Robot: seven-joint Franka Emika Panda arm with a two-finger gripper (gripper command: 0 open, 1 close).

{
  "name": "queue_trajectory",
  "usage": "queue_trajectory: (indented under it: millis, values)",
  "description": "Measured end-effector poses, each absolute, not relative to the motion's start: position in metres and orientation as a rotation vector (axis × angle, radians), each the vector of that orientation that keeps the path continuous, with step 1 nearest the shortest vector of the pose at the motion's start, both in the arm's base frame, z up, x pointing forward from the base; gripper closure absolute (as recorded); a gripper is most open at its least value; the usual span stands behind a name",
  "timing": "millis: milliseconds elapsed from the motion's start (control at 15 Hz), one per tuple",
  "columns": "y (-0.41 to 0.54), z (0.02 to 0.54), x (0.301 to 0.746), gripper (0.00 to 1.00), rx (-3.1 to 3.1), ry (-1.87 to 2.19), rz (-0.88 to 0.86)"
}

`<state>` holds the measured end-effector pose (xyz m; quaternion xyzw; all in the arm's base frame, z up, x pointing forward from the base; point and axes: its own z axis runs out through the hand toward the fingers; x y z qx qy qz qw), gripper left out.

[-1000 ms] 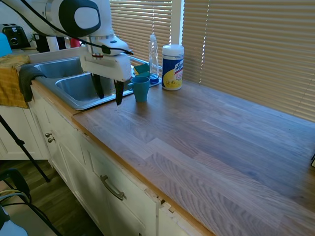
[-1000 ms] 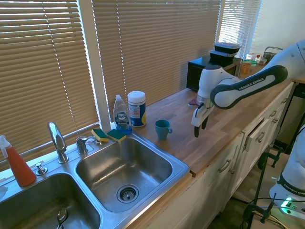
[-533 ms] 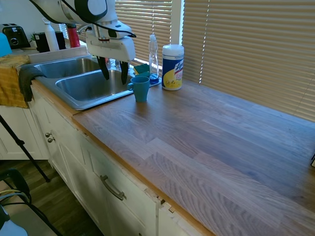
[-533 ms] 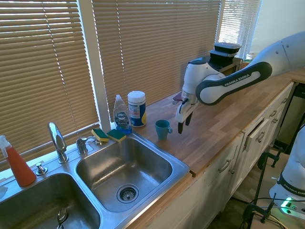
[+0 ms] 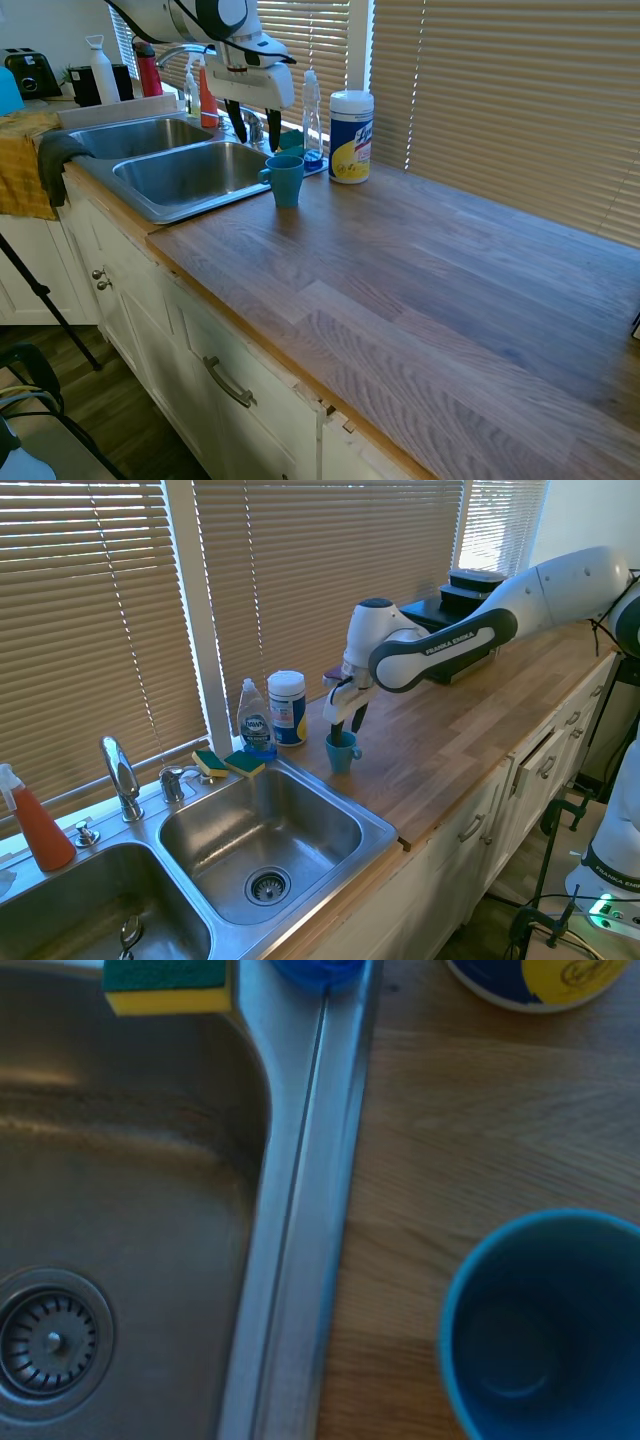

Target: Put the mug in the sink

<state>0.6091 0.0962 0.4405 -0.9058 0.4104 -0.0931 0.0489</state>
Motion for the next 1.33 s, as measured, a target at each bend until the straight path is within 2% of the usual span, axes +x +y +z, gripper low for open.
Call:
queue_trajectory:
  millis: [400, 467, 1333]
  values:
    - [0.098, 0.387, 0.643, 0.00, -2.782, 1.281, -0.190]
    - [0.100, 0.380, 0.645, 1.00, -2.787, 1.281, -0.175]
    - [0.098, 0.360, 0.651, 1.00, -2.763, 1.326, -0.102]
